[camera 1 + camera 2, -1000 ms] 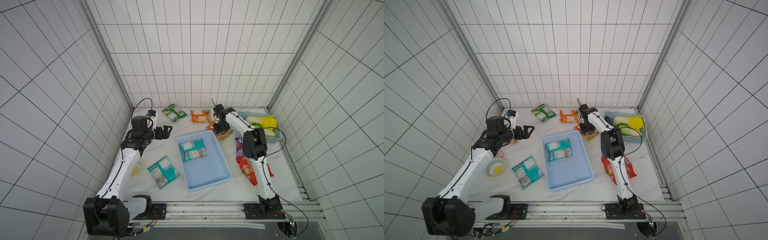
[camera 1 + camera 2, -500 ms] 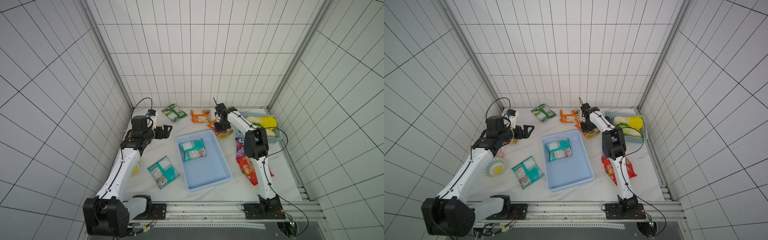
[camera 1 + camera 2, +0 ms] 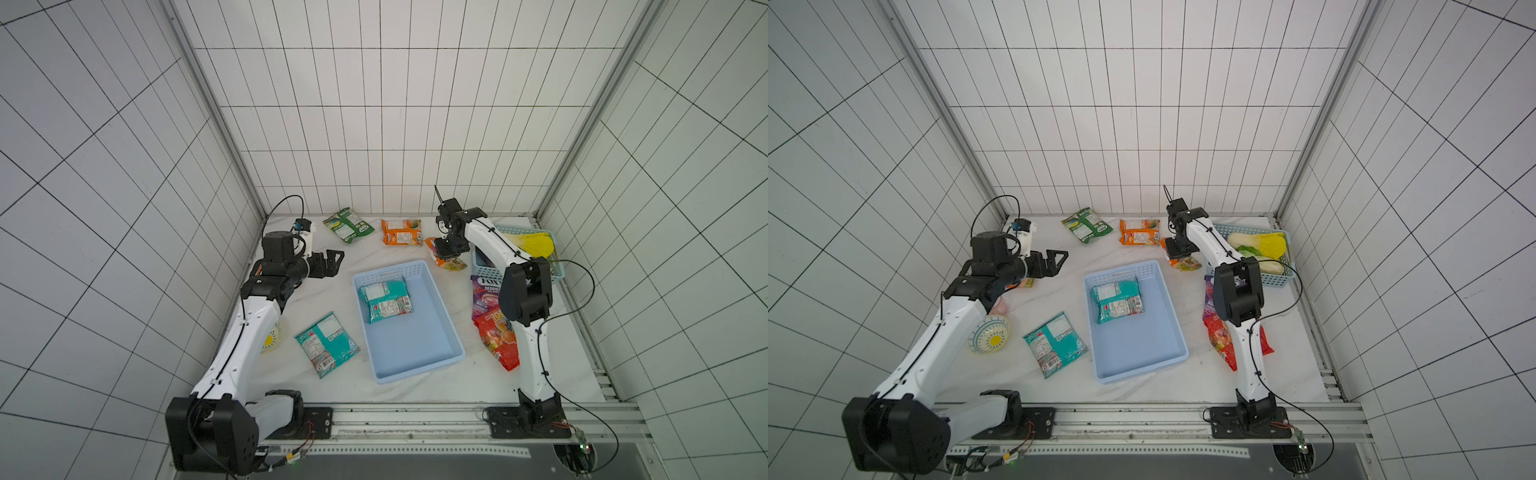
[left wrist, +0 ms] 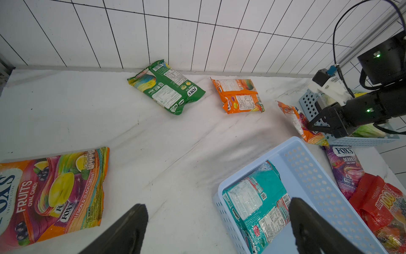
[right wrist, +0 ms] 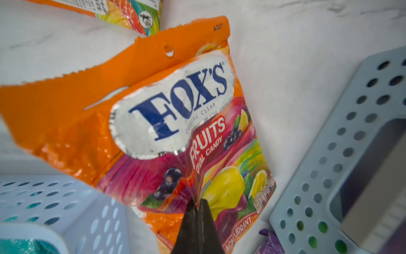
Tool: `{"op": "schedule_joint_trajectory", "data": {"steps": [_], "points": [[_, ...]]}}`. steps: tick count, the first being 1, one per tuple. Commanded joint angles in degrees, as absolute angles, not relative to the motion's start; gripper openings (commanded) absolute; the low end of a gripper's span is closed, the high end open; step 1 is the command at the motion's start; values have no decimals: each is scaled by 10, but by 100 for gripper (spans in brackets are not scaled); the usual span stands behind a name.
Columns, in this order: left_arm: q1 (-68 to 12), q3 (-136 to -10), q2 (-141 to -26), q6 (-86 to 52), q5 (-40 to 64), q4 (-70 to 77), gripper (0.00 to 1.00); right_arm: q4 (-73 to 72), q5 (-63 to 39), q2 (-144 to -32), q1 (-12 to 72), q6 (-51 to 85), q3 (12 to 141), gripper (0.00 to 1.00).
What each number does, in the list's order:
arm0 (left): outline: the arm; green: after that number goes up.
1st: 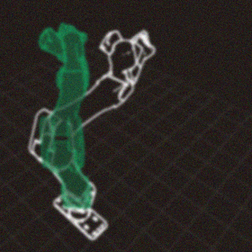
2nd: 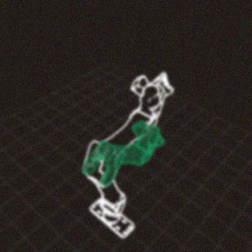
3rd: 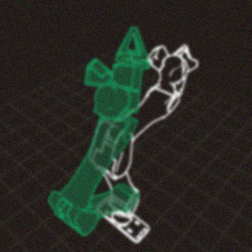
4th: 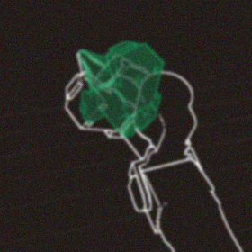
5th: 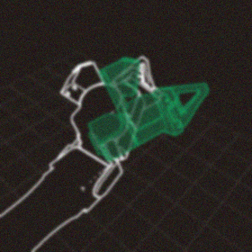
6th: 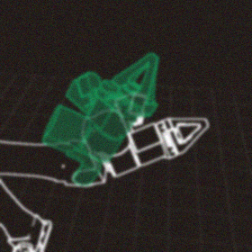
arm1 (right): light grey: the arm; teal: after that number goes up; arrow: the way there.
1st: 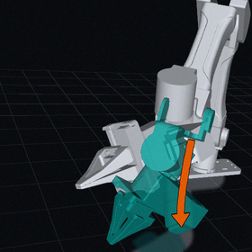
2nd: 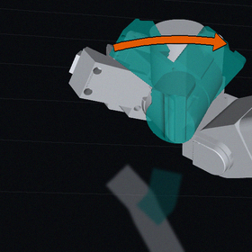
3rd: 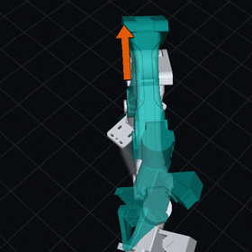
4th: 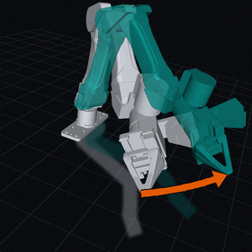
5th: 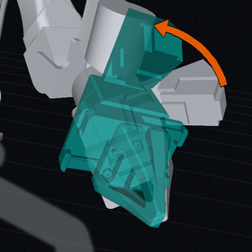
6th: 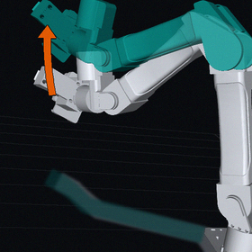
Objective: Put the candies in the basket
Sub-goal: Pick up the candy at the center of the board, then place the candy in the basket.
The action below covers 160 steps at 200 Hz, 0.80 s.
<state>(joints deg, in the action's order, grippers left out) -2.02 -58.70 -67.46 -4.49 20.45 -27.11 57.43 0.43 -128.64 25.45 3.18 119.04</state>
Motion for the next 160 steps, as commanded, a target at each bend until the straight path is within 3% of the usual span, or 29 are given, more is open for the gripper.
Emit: {"op": "schedule_joint_trajectory", "data": {"steps": [1,86,160], "points": [[-16,-590,-665,-47,205,-261,98,571,23,-1240,249,26,1169,0],[-15,-581,-667,-47,213,-253,98,510,0,-1073,277,-30,1042,0],[-10,-586,-672,-49,201,-254,98,422,-12,-911,375,-179,871,0]]}}
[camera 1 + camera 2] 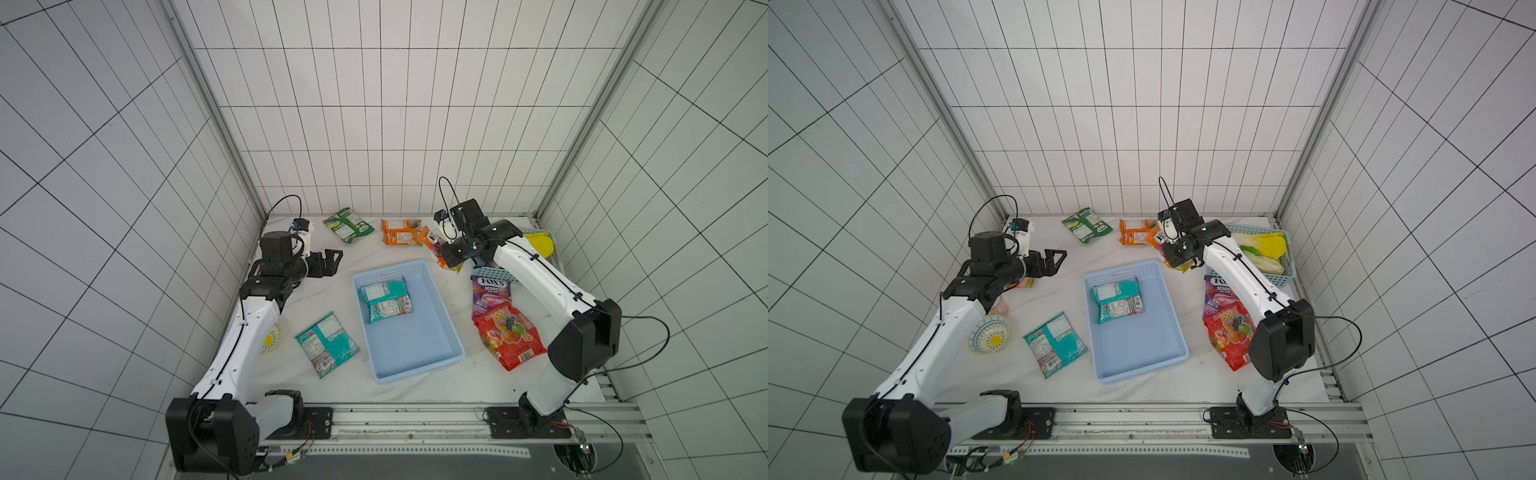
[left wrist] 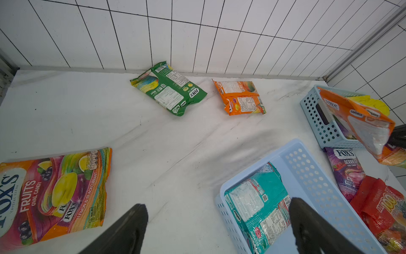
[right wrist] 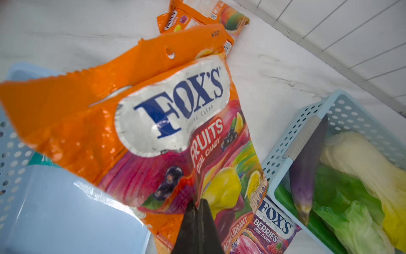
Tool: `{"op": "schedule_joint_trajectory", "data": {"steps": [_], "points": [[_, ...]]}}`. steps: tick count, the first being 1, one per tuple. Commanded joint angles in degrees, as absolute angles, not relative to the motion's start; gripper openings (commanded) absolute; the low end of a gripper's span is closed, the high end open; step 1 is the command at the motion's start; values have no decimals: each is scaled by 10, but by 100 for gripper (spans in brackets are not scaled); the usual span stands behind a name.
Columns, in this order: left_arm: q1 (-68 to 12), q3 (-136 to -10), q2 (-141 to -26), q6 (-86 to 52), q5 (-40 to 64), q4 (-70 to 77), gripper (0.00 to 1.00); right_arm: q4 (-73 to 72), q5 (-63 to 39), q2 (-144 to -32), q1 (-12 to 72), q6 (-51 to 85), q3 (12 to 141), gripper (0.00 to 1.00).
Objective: Put the candies in the basket
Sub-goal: Place the candy in the basket.
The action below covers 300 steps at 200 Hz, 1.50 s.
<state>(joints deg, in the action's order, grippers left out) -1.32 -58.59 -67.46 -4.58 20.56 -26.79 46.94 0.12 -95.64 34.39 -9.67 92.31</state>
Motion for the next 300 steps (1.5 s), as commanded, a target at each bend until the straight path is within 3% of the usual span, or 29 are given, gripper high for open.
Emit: {"op": "schedule_joint_trajectory", "data": {"steps": [1,61,127,300], "points": [[-10,-586,-672,-49,201,-253,98,422,-13,-908,377,-183,869,0],[-8,-582,-673,-50,204,-248,98,371,-75,-837,473,-287,760,0],[-5,-582,-680,-52,207,-249,98,386,-99,-843,569,-368,712,0],[-9,-588,-686,-52,206,-253,98,365,0,-927,645,-256,653,0]]}}
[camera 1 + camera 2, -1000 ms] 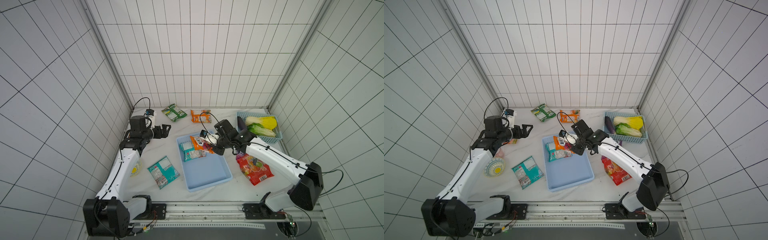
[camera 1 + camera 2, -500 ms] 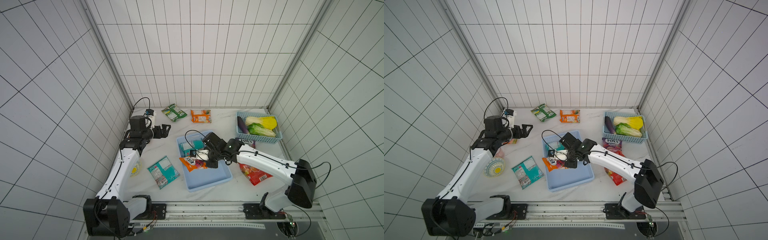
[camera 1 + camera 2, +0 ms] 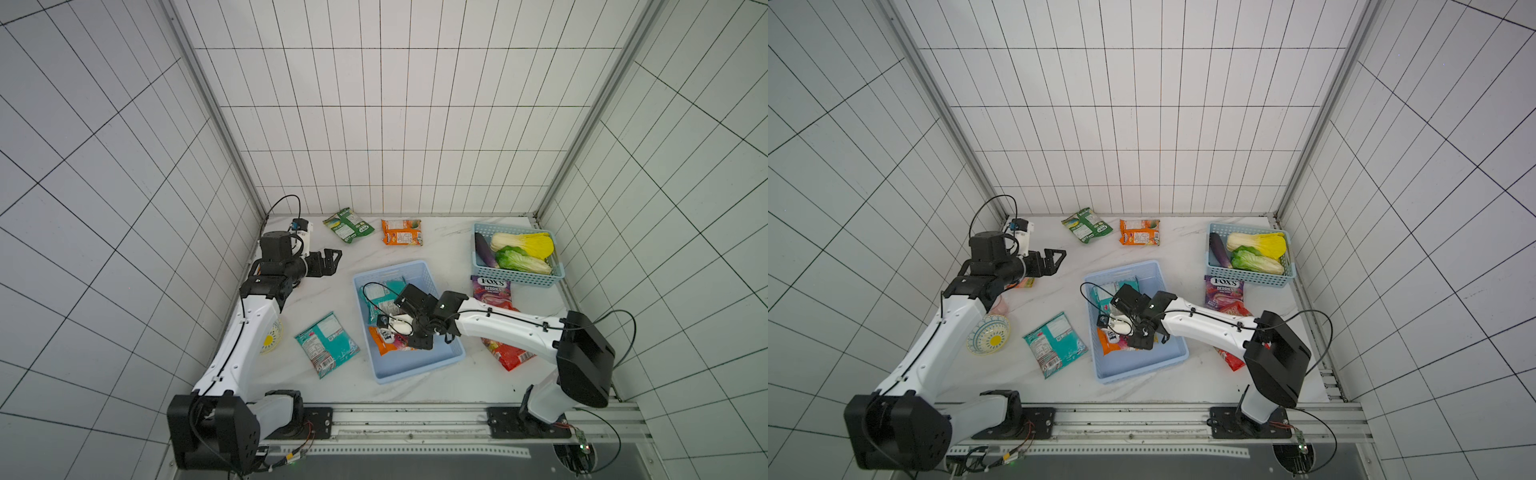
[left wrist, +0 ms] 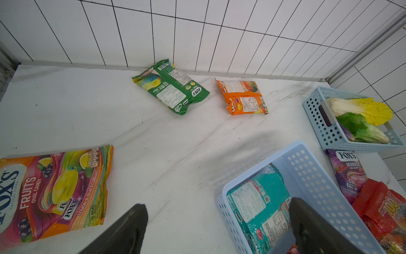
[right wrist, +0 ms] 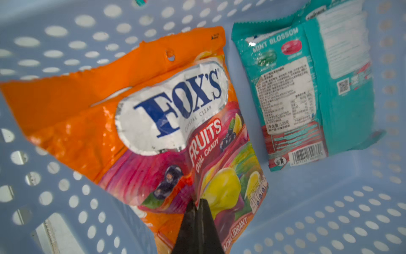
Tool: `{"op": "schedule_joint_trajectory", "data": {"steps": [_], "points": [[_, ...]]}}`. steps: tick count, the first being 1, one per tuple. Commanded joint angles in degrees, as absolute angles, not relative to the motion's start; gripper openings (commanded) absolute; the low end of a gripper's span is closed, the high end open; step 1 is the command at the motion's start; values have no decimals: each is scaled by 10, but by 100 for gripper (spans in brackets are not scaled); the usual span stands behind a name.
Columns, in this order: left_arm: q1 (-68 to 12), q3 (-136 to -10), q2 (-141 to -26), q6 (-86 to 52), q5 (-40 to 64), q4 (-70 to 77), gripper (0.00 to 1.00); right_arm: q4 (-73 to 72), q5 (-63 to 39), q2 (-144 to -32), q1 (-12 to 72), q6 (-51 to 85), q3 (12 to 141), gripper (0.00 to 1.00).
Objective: Put the candies in the basket
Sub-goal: Place the candy in the basket.
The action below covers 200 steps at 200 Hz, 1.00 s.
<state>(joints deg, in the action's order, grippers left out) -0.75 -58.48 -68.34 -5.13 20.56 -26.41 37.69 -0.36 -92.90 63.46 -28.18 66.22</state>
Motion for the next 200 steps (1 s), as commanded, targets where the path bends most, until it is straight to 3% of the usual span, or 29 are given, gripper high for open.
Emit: {"op": "schedule_joint_trajectory", "data": {"steps": [1,67,85,110,125,200], "points": [[-9,-588,-685,-52,207,-253,98,365,-1,-927,646,-256,653,0],[-4,-584,-683,-49,205,-251,98,327,-4,-958,665,-257,641,1],[-4,-591,-682,-52,201,-259,98,339,-9,-956,665,-259,647,8],[-4,-580,-680,-49,207,-248,98,342,-22,-933,665,-269,633,32],[-2,-586,-684,-52,204,-253,98,350,-19,-920,663,-268,638,40],[-1,-577,-679,-12,185,-261,98,306,-64,-901,609,-218,637,47]]}}
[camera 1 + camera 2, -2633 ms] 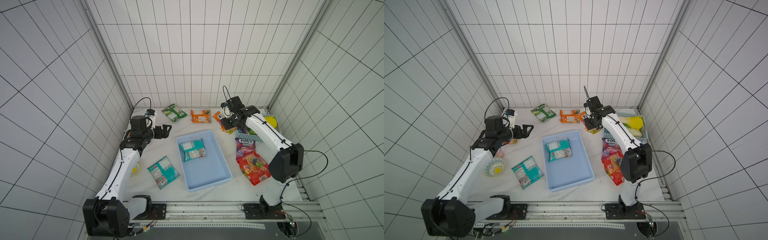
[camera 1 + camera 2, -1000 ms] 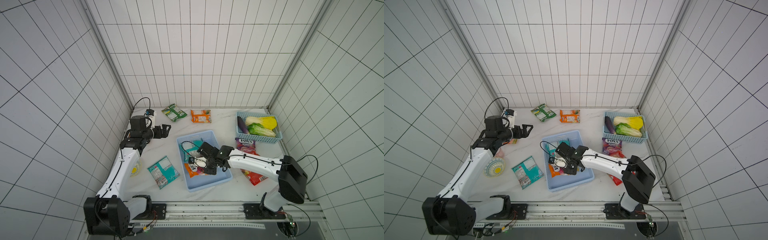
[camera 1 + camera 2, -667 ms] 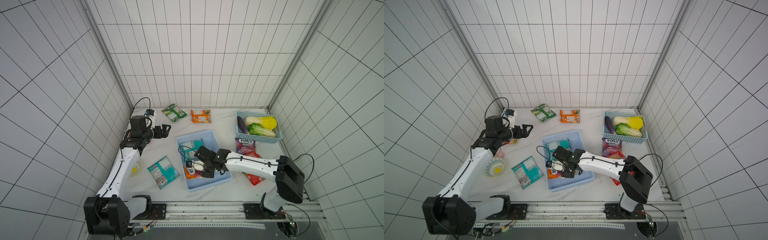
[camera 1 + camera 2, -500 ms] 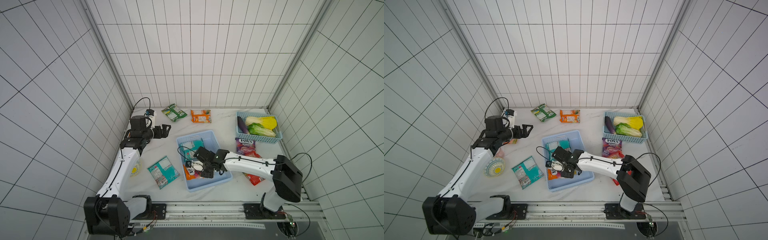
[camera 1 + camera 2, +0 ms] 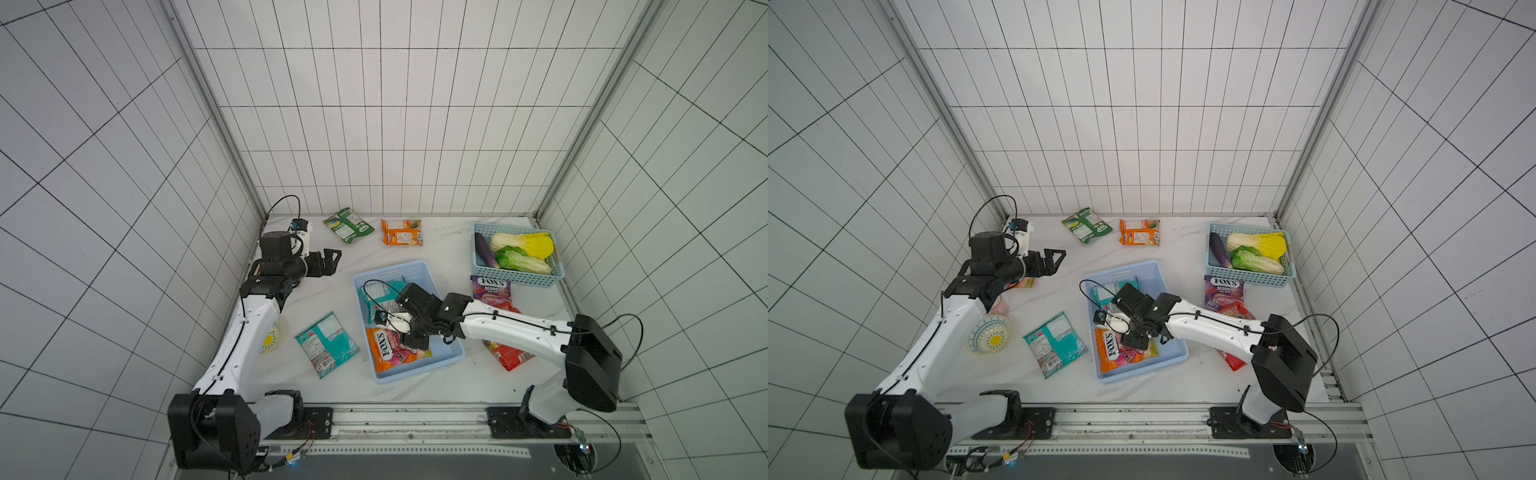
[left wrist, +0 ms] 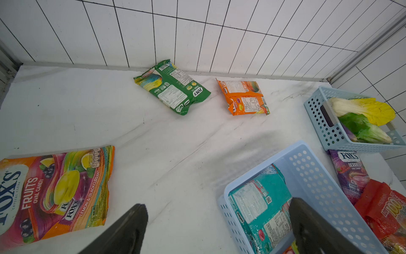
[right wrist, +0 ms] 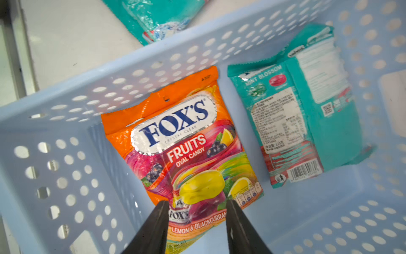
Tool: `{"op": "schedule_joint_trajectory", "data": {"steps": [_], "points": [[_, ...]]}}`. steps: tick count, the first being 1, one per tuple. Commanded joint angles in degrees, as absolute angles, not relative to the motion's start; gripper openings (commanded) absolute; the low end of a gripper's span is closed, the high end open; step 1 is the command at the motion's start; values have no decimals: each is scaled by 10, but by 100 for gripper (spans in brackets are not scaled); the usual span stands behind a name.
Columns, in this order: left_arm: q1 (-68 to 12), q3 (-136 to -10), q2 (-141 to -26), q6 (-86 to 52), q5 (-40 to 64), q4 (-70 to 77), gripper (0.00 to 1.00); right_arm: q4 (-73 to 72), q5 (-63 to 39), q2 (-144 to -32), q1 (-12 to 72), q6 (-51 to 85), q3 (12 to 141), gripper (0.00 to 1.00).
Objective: Put the candies in the basket
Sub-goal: Place the candy in the basket, then pick up the candy at the center of the board.
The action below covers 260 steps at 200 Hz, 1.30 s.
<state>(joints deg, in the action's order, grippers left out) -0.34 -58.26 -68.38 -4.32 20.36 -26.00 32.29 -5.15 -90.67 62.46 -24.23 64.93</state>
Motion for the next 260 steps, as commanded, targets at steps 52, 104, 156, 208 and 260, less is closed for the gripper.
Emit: {"op": "schedule_joint_trajectory", "data": {"steps": [52,104,156,208,260], "points": [[-8,-560,-677,76,138,-332,98,276,-47,-815,565,-192,605,63],[-23,-583,-677,162,114,-459,98,256,-19,-712,509,-177,567,80],[-23,-616,-691,281,71,-572,98,202,50,-612,471,-171,497,96],[-23,-593,-724,323,76,-614,98,160,128,-549,464,-188,438,99],[-19,-574,-777,332,47,-612,97,126,175,-503,468,-196,394,99]]}}
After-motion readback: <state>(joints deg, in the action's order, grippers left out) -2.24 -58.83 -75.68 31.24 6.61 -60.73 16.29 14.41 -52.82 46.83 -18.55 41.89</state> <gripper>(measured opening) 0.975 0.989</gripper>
